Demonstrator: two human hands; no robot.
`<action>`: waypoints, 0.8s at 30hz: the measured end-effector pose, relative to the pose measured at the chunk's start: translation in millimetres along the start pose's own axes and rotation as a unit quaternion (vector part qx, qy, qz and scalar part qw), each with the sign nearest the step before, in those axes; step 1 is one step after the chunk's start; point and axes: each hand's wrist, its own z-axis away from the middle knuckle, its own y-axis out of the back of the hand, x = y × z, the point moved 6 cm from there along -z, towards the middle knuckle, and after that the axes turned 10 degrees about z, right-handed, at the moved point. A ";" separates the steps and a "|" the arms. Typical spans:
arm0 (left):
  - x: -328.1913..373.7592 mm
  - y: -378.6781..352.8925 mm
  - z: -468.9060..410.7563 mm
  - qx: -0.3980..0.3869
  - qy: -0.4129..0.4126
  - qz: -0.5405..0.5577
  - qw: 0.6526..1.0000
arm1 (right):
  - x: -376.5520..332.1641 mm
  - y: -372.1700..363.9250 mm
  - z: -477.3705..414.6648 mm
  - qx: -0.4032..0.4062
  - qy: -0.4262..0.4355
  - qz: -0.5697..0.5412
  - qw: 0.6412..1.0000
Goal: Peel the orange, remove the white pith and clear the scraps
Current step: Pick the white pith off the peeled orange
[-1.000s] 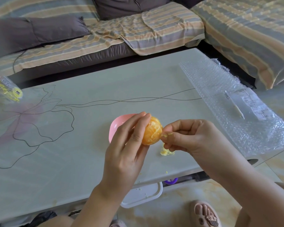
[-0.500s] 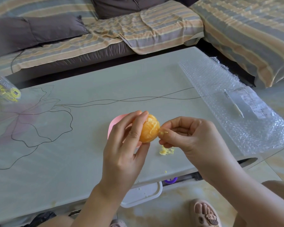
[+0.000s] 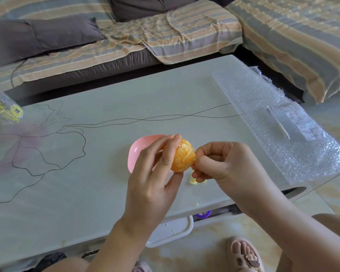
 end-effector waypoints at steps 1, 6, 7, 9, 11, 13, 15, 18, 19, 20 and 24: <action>0.0 0.1 -0.2 0.002 0.004 0.002 1.000 | -1.4 0.3 1.4 0.007 0.009 0.007 1.000; -0.6 1.6 -2.7 0.006 0.029 0.011 1.000 | -8.2 4.2 7.2 0.060 0.066 0.033 0.996; -0.7 2.1 -2.9 0.007 0.035 0.011 0.999 | -9.3 4.6 8.0 0.068 0.076 0.039 0.994; -0.6 3.2 -4.1 0.009 0.048 0.008 0.999 | -10.4 4.7 8.8 0.082 0.097 0.051 0.991; -0.4 4.1 -5.7 0.011 0.063 0.005 0.998 | -11.3 3.4 9.4 0.088 0.112 0.057 0.988; -0.3 4.9 -7.3 0.010 0.079 0.003 0.997 | -12.2 1.9 9.8 0.091 0.120 0.049 0.987; -0.9 5.6 -8.2 0.006 0.096 0.004 0.995 | -13.5 1.4 10.2 0.093 0.127 0.045 0.987; -3.3 6.1 -8.0 -0.001 0.125 0.009 0.992 | -16.6 1.9 11.8 0.099 0.143 0.058 0.983; -3.8 5.9 -8.0 -0.004 0.131 0.011 0.991 | -17.5 2.0 12.2 0.101 0.149 0.064 0.982; -4.1 5.7 -7.9 -0.006 0.134 0.013 0.991 | -18.3 2.3 12.7 0.104 0.156 0.072 0.980; -4.7 6.0 -7.6 -0.007 0.144 0.022 0.989 | -22.0 2.7 14.6 0.117 0.197 0.106 0.968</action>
